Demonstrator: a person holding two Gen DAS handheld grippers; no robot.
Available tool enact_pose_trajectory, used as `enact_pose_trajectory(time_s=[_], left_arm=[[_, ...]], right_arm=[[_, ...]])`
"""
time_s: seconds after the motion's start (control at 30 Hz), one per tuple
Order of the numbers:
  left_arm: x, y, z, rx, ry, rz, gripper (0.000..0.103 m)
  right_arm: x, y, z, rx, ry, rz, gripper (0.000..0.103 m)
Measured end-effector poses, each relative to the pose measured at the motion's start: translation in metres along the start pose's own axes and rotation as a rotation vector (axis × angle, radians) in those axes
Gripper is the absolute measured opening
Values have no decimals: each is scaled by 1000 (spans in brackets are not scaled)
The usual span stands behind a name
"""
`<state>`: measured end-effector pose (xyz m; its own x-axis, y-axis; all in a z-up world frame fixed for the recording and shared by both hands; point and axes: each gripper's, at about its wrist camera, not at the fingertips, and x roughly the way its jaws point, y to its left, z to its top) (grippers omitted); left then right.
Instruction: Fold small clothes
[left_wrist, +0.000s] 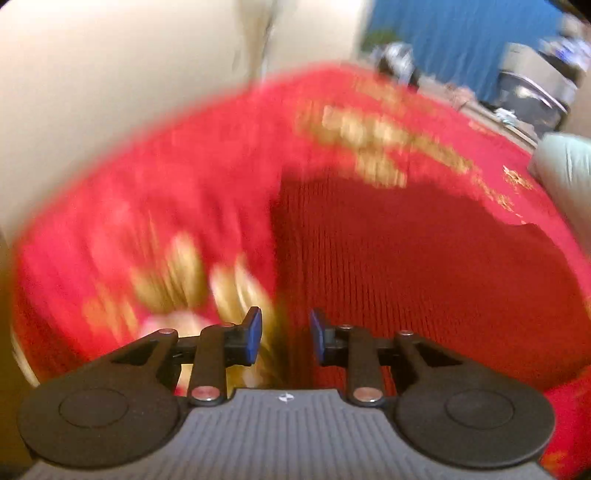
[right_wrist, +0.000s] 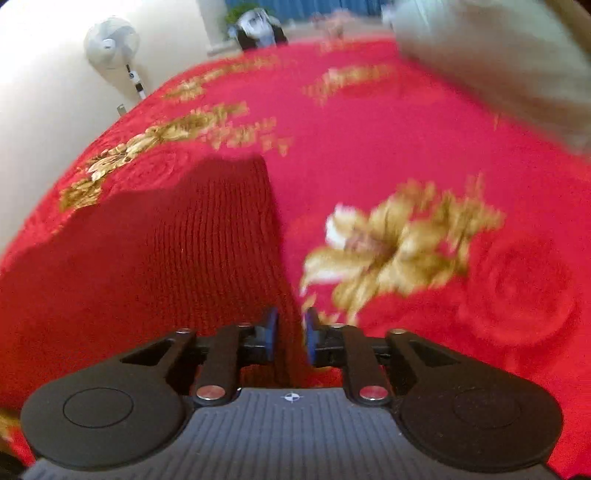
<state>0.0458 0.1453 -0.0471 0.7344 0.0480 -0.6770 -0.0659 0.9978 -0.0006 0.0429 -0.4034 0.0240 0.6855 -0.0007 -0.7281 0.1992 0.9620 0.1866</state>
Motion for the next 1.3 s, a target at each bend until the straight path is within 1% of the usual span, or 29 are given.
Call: enact_pose_trajectory(time_s=[0.03, 0.07, 0.1, 0.13, 0.17, 0.2, 0.23, 0.27, 0.3, 0.33, 0.37, 0.4, 0.43, 0.53, 0.63, 0.67, 0.7, 0.73, 0.77, 0.83, 0.87, 0.93, 1.0, 1.03, 1.1, 1.2, 1.3], left_arm=[[-9, -8, 1, 58, -66, 16, 31], [-16, -17, 1, 98, -109, -1, 31], [-20, -24, 1, 117, -122, -40, 30], [-18, -29, -1, 123, -106, -95, 30], [-13, -34, -3, 117, -70, -134, 30], [-6, -38, -5, 111, -26, -154, 30], [7, -42, -8, 115, 49, -162, 30], [20, -46, -12, 131, 130, -146, 30], [30, -49, -17, 148, 175, -122, 30], [33, -52, -20, 167, 179, -108, 29], [29, -54, -21, 184, 169, -105, 30], [25, -57, -19, 196, 154, -102, 31], [19, -57, -19, 201, 132, -104, 34], [7, -60, -18, 189, 91, -122, 35], [-8, -62, -18, 147, 38, -148, 36], [-11, -61, -16, 129, 25, -156, 37], [-14, -62, -16, 105, 15, -162, 41], [-18, -62, -17, 77, 9, -167, 46], [-22, -62, -19, 37, 6, -178, 49], [-30, -62, -23, -30, 13, -200, 54], [-32, -62, -27, -69, 21, -210, 55], [-32, -61, -34, -150, 54, -237, 55], [-29, -60, -41, -213, 90, -250, 57], [-26, -59, -45, -238, 105, -243, 62], [-19, -56, -50, -283, 143, -235, 65], [-11, -49, -54, -350, 174, -239, 65], [-3, -38, -58, -446, 210, -243, 71]], right_arm=[[-9, 4, 1, -23, -61, -35, 29], [-21, 7, 1, -38, -138, -58, 29], [-28, 8, 1, -41, -192, -52, 29], [-35, 9, 1, -37, -234, -15, 30], [-38, 8, 1, -27, -256, 43, 31], [-38, 7, 1, -13, -250, 105, 31], [-32, 8, 0, -7, -216, 145, 32], [-24, 9, -2, -10, -170, 152, 32], [-13, 11, -5, -25, -110, 124, 32], [2, 13, -9, -49, -33, 75, 32], [13, 14, -13, -70, 32, 38, 34], [21, 15, -17, -79, 61, 19, 38], [20, 15, -17, -79, 56, 9, 41], [9, 22, -12, -98, 15, 2, 41], [-7, 25, -9, -131, -61, -28, 41], [-14, 25, -7, -138, -93, -43, 41], [-21, 23, -3, -132, -133, -71, 41], [-31, 22, -2, -110, -167, -95, 42], [-39, 18, 0, -74, -198, -104, 42], [-53, 9, 1, 18, -240, -92, 43], [-57, 5, 1, 61, -245, -76, 43], [-55, 0, 0, 99, -234, -48, 43], [-49, 2, 0, 88, -221, -33, 43], [-47, 4, -1, 77, -216, -34, 43], [-40, 7, 0, 62, -200, -24, 43], [-38, 16, 0, 53, -191, 2, 43], [-39, 23, -1, 26, -191, 19, 43]])
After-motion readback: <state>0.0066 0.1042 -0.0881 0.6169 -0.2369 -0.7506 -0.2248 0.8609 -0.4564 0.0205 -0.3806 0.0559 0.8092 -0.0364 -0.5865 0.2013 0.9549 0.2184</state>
